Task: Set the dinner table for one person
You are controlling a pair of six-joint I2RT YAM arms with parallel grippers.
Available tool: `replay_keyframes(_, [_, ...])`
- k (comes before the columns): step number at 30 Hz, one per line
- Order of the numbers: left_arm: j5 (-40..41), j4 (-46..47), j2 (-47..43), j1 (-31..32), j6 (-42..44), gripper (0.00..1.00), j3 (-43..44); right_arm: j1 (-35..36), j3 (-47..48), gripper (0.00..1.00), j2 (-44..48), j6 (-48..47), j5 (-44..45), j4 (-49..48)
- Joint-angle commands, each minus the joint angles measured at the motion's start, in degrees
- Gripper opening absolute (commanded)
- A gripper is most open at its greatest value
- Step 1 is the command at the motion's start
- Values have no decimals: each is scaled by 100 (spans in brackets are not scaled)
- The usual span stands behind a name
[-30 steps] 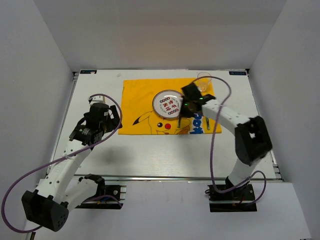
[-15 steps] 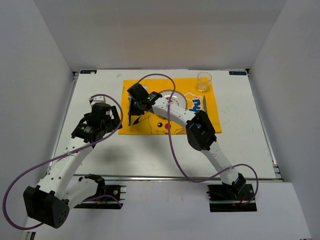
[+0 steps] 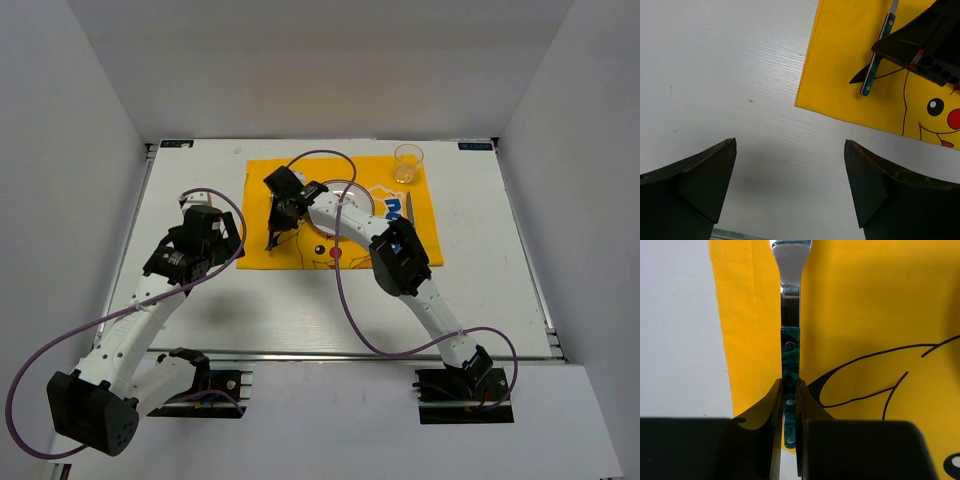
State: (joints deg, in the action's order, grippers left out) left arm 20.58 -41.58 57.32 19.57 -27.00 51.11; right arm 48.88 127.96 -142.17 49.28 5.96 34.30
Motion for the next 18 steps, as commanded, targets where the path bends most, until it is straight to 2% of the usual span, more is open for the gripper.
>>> replay_keyframes(1, [-10, 28, -54, -24, 20, 98, 66, 16, 256, 0, -223, -32, -33, -29])
replay_keyframes(18, [-45, 54, -63, -24, 37, 98, 57, 16, 387, 0, -355, -6, -209, -258])
